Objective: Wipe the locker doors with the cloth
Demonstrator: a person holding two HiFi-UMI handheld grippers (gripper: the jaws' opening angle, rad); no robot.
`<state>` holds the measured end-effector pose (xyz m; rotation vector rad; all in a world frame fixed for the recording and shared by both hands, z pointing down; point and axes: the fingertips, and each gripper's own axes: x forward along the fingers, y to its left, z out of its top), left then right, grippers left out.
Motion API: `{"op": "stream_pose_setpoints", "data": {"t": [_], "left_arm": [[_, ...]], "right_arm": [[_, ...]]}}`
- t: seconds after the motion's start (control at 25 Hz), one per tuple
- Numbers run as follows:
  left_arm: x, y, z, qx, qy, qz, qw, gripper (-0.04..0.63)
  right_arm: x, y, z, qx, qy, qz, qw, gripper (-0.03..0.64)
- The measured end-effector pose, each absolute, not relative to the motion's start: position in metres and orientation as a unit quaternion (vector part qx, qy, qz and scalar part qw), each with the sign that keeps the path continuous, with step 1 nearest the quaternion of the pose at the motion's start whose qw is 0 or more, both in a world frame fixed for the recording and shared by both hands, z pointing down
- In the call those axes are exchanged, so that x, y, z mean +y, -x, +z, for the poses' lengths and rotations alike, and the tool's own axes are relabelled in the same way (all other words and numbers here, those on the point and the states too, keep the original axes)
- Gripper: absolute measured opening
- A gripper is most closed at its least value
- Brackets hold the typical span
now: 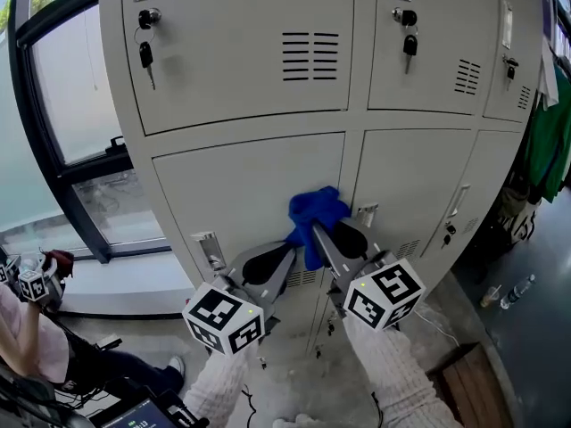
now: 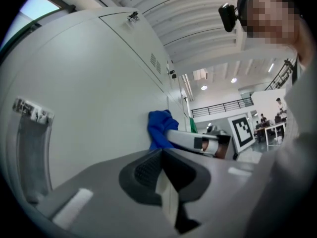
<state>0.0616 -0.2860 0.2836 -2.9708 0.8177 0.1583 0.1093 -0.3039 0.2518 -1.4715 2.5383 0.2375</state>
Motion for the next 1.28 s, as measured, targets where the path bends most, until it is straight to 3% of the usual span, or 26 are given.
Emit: {"op": "stream_pose_setpoints", "data": {"t": [1.28], "left_arm": [[-0.290,-0.064,0.477,0.270,0.951,-0.081,-0.125,0.007]], "right_arm": [[-0.316,-0.101,0.475,0.849,0.511,-0.131,0.003,0.058]]}}
